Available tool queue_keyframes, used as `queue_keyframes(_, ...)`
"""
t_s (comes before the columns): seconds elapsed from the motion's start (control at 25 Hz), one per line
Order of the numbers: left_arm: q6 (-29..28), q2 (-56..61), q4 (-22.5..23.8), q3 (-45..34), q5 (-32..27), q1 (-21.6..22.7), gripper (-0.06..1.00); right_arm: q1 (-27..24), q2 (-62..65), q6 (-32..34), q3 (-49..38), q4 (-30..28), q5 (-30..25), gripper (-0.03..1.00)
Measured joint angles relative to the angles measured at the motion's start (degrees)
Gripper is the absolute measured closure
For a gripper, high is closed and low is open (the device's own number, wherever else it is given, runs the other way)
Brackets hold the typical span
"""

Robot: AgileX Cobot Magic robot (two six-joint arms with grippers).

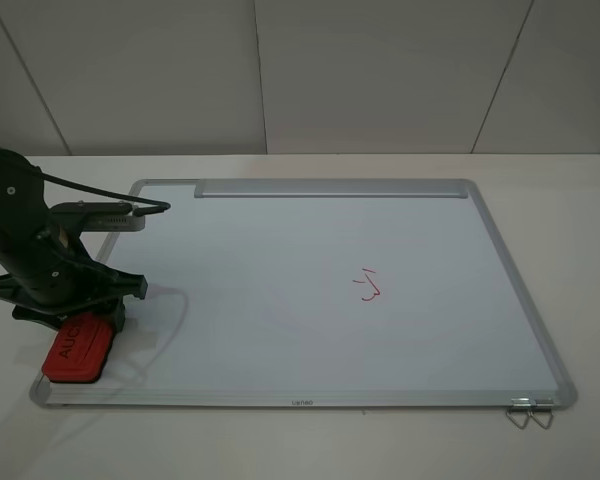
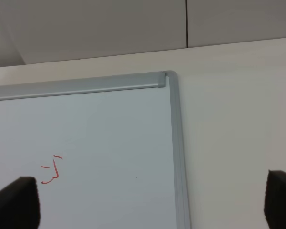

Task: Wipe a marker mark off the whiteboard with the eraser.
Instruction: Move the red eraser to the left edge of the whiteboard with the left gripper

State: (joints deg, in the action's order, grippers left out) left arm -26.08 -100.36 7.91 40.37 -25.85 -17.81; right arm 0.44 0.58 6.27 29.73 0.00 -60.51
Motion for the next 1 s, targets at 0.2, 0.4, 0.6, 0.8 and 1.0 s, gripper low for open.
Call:
queue_keyframes(0.2, -0.2, 0.0, 0.0, 0.0, 0.06, 0.0, 0.36, 0.0, 0.0, 0.0, 0.0, 0.0, 0.0, 0.14)
queue_keyframes(0.4, -0.21, 0.0, 0.0, 0.0, 0.06, 0.0, 0.35, 0.0, 0.0, 0.0, 0.0, 0.0, 0.0, 0.14)
queue_keyframes(0.6, -0.21, 0.0, 0.68, 0.0, 0.01, 0.0, 0.32, 0.0, 0.0, 0.0, 0.0, 0.0, 0.0, 0.14)
queue_keyframes(0.8, -0.38, 2.07, 0.68, -0.04, -0.04, 0.0, 0.32, 0.0, 0.0, 0.0, 0.0, 0.0, 0.0, 0.14)
queue_keyframes(1.0, -0.38, 5.25, 0.8, -0.06, -0.09, 0.0, 0.32, 0.0, 0.0, 0.0, 0.0, 0.0, 0.0, 0.14)
